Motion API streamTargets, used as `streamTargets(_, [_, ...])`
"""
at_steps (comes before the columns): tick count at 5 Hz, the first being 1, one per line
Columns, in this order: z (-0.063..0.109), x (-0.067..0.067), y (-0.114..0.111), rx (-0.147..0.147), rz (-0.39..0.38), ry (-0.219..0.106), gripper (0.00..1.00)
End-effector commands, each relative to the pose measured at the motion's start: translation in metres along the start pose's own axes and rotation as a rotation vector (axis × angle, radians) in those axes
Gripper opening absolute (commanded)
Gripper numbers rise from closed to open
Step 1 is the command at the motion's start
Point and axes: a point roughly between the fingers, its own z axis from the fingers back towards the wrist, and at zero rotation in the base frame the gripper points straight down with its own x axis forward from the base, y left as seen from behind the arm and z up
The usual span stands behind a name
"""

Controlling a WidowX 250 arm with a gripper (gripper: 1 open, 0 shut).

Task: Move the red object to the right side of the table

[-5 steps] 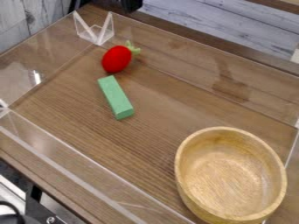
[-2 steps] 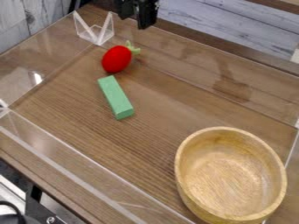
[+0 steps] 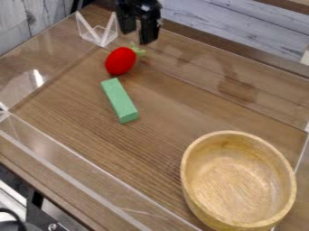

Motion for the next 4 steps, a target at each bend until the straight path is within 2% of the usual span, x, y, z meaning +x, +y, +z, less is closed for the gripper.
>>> streamTargets(1, [0.008, 0.001, 0.013, 0.037, 0.014, -0.028, 1.0])
streamTargets(3, [-0.014, 0.0, 0.017, 0.03, 0.023, 0.015, 1.0])
streamTargets(4, [-0.02, 0.0, 0.017, 0.028, 0.027, 0.023, 0.0])
